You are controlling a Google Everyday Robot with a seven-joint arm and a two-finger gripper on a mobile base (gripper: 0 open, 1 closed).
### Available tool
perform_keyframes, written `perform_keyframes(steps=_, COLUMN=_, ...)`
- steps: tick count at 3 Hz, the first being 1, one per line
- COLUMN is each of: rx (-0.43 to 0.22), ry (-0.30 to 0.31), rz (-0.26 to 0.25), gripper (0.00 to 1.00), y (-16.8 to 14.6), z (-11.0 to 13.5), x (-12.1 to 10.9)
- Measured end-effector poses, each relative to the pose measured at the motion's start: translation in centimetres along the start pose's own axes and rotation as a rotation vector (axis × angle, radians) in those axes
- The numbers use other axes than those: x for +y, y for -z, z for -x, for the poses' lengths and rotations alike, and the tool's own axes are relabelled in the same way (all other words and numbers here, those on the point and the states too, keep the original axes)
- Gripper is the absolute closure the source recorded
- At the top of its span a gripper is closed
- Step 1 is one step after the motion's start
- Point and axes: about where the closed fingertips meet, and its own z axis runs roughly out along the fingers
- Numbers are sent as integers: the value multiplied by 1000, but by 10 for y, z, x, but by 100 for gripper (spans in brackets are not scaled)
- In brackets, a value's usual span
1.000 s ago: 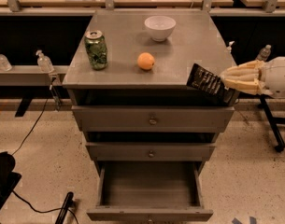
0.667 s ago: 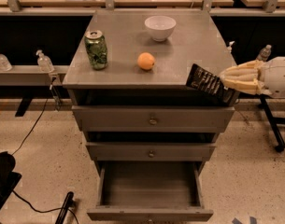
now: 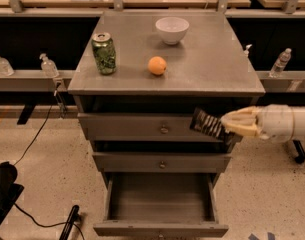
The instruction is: Place rxbar chocolate into bottom drawer
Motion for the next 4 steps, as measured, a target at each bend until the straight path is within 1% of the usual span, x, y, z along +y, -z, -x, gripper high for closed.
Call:
perform_keyframes(steps=1, rx=-86, ry=42, rz=109, gripper=100, y=-39, z=-87, x=61)
perform_keyframes(steps=2, rx=-97, ry=29, rz=154, gripper=100, y=-53, z=-130, x=89)
perform_keyframes(steps=3, rx=-101, ry=26, rz=158, gripper=100, y=-55, z=-134, x=91)
perform_keyframes(steps=4, rx=-70, ry=-17, rz=55, gripper=100, y=-51, z=-199, x=74)
